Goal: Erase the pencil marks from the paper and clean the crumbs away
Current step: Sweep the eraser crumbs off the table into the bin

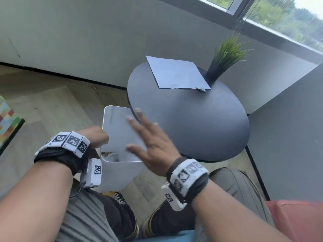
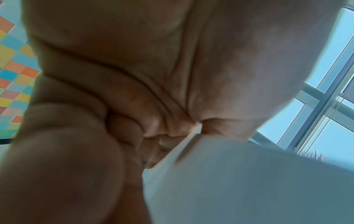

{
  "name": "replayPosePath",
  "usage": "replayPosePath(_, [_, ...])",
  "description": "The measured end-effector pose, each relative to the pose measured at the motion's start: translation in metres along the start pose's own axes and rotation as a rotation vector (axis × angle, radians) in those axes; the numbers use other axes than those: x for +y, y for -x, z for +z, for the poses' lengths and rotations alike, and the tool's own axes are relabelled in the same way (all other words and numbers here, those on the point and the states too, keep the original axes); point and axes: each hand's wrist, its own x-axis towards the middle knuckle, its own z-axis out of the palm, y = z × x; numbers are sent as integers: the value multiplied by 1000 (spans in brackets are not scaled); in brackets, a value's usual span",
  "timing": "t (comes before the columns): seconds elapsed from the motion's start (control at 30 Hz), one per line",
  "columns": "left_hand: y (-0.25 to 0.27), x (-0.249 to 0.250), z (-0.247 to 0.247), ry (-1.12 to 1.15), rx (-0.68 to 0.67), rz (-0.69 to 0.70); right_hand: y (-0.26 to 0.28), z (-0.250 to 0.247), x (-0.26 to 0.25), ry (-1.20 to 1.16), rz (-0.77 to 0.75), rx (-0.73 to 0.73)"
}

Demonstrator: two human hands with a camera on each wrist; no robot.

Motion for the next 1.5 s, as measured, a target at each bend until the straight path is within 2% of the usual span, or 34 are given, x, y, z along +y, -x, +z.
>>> replayPosePath(0.03, [0, 1, 0, -12, 1, -12, 11, -8, 22, -17, 156, 135])
replayPosePath(0.07, [0, 1, 1, -21, 4, -20, 25, -17, 48, -2, 388, 229])
replayPosePath(0.1, [-2, 1, 1, -22, 11, -28, 40, -26, 72, 30, 648, 238])
replayPosePath(0.13, [-2, 2, 1, -30, 19, -34, 55, -30, 88, 73, 869, 167])
replayPosePath(0.17, [-4, 2, 1, -38, 23, -40, 68, -32, 94, 123, 988, 72])
replayPosePath(0.2, [-5, 2, 1, -54, 27, -36, 73, -27, 92, 162, 1012, -8])
replayPosePath(0.33, [-7, 1, -1, -93, 28, -23, 42, 4, 48, 167, 829, -99])
replayPosePath(0.4, [-9, -3, -1, -93, 28, -13, 16, 13, 25, 187, 685, -166])
replayPosePath(0.47, [-11, -5, 1, -105, 8, 3, 2, 16, 0, 211, 416, -265])
replayPosePath(0.53, [-10, -3, 2, -115, -3, 18, -4, 11, -12, 104, 84, -316])
replayPosePath(0.57, [-10, -2, 3, -113, -13, 18, -5, 2, -9, -35, -27, -293])
replayPosePath(0.6, [-10, -1, 3, -115, -22, 19, -6, -11, 1, -185, -59, -219])
replayPosePath(0.63, [-9, -1, 4, -114, -30, 20, -9, -27, 14, -266, -17, -103])
replayPosePath(0.67, [-10, -1, 3, -98, -34, 18, -14, -44, 39, -256, 78, 13])
replayPosePath(0.7, [-11, -3, 2, -66, -42, 7, -18, -63, 65, -174, 226, 69])
replayPosePath(0.73, [-13, -5, 2, -41, -42, 0, -19, -82, 97, -68, 412, 48])
replayPosePath(0.8, [-15, -7, 1, -13, -36, 10, -15, -107, 155, 113, 764, -133])
replayPosePath(0.83, [-16, -8, 1, -10, -29, 5, -12, -109, 176, 173, 859, -233])
replayPosePath(0.9, [-16, -6, 1, -10, -4, 10, -16, -96, 190, 226, 910, -350])
replayPosePath(0.97, [-17, -6, -1, -16, -9, 8, -33, -74, 165, 263, 892, -343])
replayPosePath(1.07, [-18, -7, -1, -5, -26, -13, -65, -52, 106, 241, 724, -391])
replayPosePath(1.17, [-20, -6, 0, -20, -24, -23, -71, -30, 55, 258, 464, -497])
replayPosePath(1.27, [-18, -3, -1, -24, -38, -12, -62, -28, 25, 252, 104, -584])
replayPosePath(1.33, [-18, -1, -2, -37, -38, 7, -65, -46, 34, 113, -71, -527])
replayPosePath(1.37, [-18, -1, -2, -37, -34, 5, -68, -53, 48, 61, -53, -458])
replayPosePath(1.43, [-14, 1, -2, -41, -21, -1, -70, -57, 78, 132, 157, -367])
replayPosePath(1.47, [-13, 1, 0, -33, -14, 1, -66, -56, 86, 227, 235, -393])
replayPosePath(1.5, [-12, 3, 1, -22, -13, 1, -60, -52, 88, 290, 239, -461])
